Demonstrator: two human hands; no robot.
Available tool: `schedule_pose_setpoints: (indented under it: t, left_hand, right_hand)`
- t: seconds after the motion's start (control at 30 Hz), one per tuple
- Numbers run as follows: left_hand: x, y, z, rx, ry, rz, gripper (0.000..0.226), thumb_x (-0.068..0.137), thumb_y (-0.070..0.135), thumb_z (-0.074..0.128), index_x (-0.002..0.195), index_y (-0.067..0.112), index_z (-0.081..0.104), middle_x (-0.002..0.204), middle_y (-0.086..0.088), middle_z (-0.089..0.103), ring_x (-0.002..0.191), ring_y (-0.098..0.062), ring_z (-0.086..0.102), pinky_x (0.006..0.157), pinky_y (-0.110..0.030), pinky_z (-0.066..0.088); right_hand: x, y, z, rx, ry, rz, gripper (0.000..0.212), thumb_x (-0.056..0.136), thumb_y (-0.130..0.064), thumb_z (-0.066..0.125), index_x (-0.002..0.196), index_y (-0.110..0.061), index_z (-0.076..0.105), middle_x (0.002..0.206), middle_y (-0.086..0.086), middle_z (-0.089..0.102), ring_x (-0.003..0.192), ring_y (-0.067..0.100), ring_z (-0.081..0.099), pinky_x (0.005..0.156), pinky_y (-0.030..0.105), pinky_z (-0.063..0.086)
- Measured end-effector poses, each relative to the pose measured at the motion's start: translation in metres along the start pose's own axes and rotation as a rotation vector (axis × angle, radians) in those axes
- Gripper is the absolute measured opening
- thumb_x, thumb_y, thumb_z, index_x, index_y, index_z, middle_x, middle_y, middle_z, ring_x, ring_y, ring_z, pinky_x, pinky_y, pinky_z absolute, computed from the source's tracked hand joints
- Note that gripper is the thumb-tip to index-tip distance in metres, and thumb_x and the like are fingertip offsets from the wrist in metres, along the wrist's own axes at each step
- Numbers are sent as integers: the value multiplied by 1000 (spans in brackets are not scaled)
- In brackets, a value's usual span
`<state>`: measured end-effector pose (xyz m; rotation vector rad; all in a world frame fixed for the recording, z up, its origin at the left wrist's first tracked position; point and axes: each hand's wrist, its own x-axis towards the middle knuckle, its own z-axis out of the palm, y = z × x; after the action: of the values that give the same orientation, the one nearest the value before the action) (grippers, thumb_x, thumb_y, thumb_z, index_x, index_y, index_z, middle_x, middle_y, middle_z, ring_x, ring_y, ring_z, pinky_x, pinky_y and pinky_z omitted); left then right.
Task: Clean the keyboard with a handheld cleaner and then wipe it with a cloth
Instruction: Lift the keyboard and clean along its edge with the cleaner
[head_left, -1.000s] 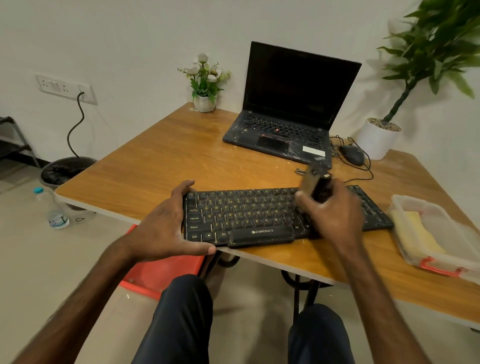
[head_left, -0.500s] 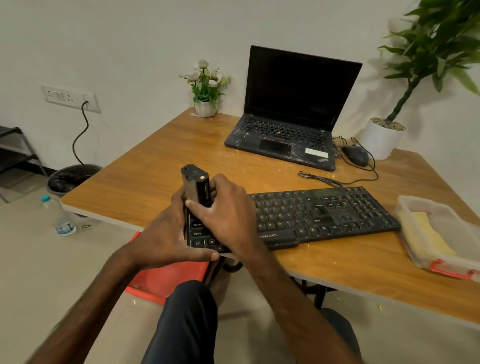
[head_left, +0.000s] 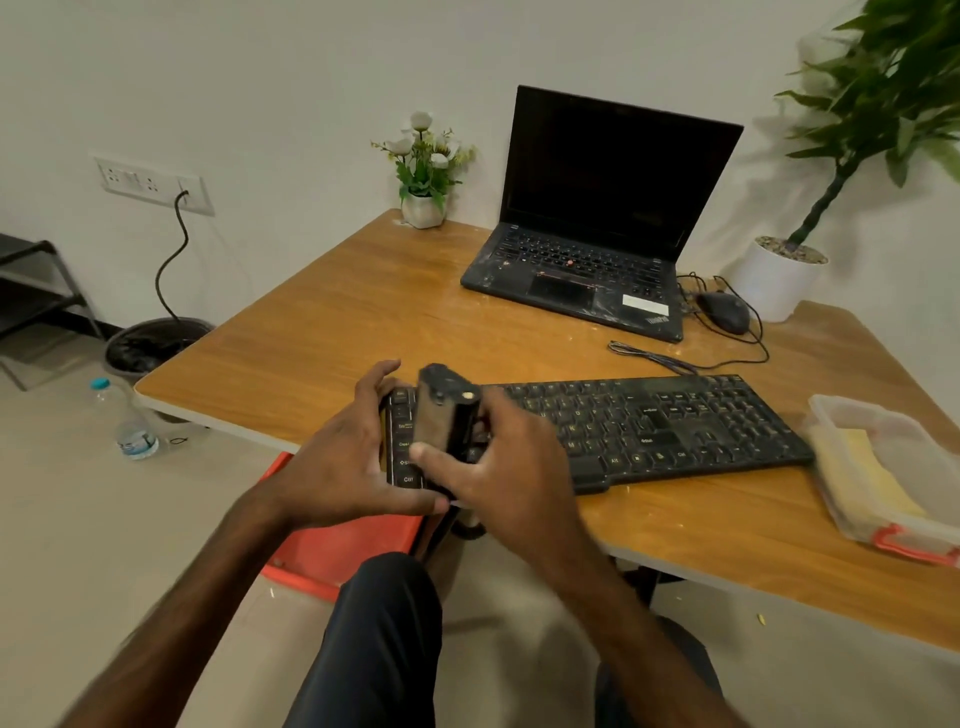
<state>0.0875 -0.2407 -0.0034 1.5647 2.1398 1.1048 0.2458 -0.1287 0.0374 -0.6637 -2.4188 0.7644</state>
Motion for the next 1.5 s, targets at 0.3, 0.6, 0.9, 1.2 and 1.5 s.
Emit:
schedule_pose_setpoints:
  t: [0.3,0.6,0.9,1.2,1.5]
  left_hand:
    - [-2,2,1,17,9,-33,145,46,83,77,155,33,-3,134,40,28,125,10,40,100,-6,29]
    - [-2,3,-1,-2,1,-49,147,43,84,76,155,31,-2,132,45,24,126,8,40,96,-1,29]
    - [-2,7,0,36,-1,-40,146,42,84,76,155,30,1,131,43,26,125,5,43,104,-16,33]
    - [-1,8,0,60,4,-45,144,45,85,74,156,27,4,136,28,35,128,-1,44,106,-21,35]
    - [-2,7,0,39,-6,-32,145,44,86,74,155,31,-1,133,35,31,124,2,44,101,-14,33]
  right_hand:
    - [-5,91,-87,-56,257,309,50,75,-47,78,115,-23,59,107,-5,67,86,7,62,68,22,52]
    - [-26,109,-91,-67,333,331,46,76,-48,76,111,-26,57,103,-6,65,90,10,62,66,22,49]
    - [-44,102,-82,44,308,275,39,75,-44,81,103,-28,60,96,-15,66,85,-3,61,69,19,51]
    - [-44,112,-89,87,420,340,41,76,-39,80,109,-28,59,102,-12,67,87,-7,61,64,7,45]
    - [13,124,-103,-117,405,356,50,77,-45,78,116,-19,59,109,-2,67,88,11,60,73,31,52]
